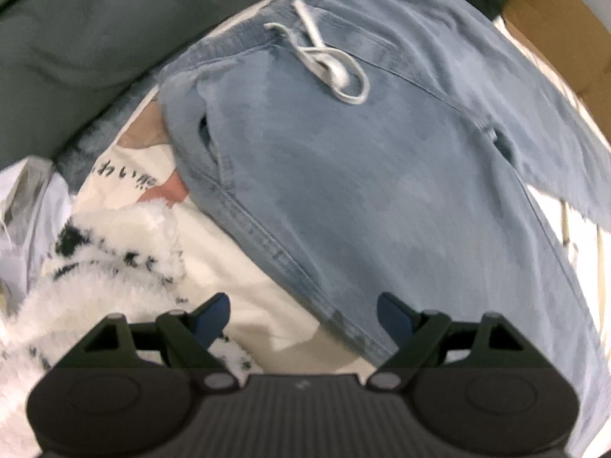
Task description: Fold clothes
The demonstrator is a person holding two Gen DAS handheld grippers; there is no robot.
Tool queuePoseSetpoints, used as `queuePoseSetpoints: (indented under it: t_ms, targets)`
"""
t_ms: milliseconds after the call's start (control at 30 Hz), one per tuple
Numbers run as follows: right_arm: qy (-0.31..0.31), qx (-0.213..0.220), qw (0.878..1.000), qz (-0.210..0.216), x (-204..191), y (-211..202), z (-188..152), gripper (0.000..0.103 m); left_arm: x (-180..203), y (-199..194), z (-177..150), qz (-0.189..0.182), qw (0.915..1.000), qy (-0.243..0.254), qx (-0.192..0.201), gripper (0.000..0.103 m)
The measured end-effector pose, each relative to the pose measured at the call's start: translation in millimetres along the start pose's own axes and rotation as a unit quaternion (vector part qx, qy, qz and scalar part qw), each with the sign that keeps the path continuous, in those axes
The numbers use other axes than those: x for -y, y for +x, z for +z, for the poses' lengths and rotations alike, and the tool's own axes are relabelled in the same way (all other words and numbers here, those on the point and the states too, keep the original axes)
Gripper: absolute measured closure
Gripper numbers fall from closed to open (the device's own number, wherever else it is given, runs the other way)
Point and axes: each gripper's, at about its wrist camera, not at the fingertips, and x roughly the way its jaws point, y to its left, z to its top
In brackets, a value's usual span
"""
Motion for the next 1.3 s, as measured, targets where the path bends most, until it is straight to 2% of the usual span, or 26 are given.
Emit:
queuePoseSetpoints:
  t_ms: [100, 167, 300, 400, 467, 533, 733, 867, 900, 933, 967, 1167, 1267, 1300]
  targets:
    - [0.02, -0.001, 1.0, 0.012, 8.2, -6.1, 5.2, 0.1, -20.5, -0.2, -0.9, -0.014, 0.9979, -0.058, 0.025, 0.02]
    - [0.038, -0.003, 0.999, 0.018, 12.8, -9.0, 7.1, 0.1, -34.1, 2.0, -2.0, -0.03, 0.9934, -0.104, 0.036, 0.021]
    - [0.051, -0.01, 0.998, 0.02, 14.7, -14.8, 12.4, 0.1, -52.0, 13.7, -2.6, -0.051, 0.9848, -0.162, 0.038, 0.032]
    - [0.051, -0.012, 0.998, 0.017, 17.4, -19.8, 18.0, 0.1, -60.1, 20.8, -2.8, -0.069, 0.9783, -0.19, 0.046, 0.047]
    - [0.058, -0.012, 0.998, 0.015, 20.7, -23.8, 21.9, 0.1, -63.8, 24.4, -3.1, -0.086, 0.9726, -0.21, 0.05, 0.051]
    - [0.076, -0.011, 0.997, 0.017, 24.5, -26.8, 24.8, 0.1, -64.8, 31.0, -2.2, -0.101, 0.9684, -0.224, 0.045, 0.061]
    - [0.096, -0.014, 0.995, 0.015, 28.7, -29.3, 30.6, 0.1, -65.1, 57.1, -1.4, -0.112, 0.959, -0.259, 0.027, 0.064]
    - [0.098, -0.019, 0.995, 0.013, 27.7, -30.8, 32.3, 0.1, -66.4, 68.2, 0.9, -0.112, 0.9534, -0.278, 0.03, 0.067]
    - [0.097, -0.02, 0.995, 0.012, 26.6, -31.6, 32.5, 0.1, -67.3, 70.2, 1.5, -0.114, 0.9513, -0.285, 0.033, 0.072]
    - [0.097, -0.021, 0.995, 0.012, 26.8, -32.2, 32.7, 0.1, -68.1, 70.1, 1.5, -0.116, 0.9498, -0.288, 0.036, 0.086]
    - [0.097, -0.021, 0.995, 0.012, 27.1, -32.8, 32.9, 0.1, -68.9, 69.4, 1.2, -0.119, 0.9484, -0.291, 0.039, 0.09]
    - [0.105, -0.017, 0.994, 0.008, 29.4, -35.8, 33.8, 0.1, -71.4, 55.3, -2.2, -0.149, 0.9421, -0.293, 0.068, 0.093]
    - [0.11, -0.017, 0.994, 0.007, 30.7, -35.6, 34.3, 0.1, -74.3, 61.6, 2.2, -0.152, 0.9401, -0.3, 0.057, 0.09]
    - [0.109, -0.018, 0.994, 0.008, 30.3, -35.2, 34.7, 0.1, -76.7, 65.4, 3.5, -0.148, 0.9392, -0.305, 0.054, 0.085]
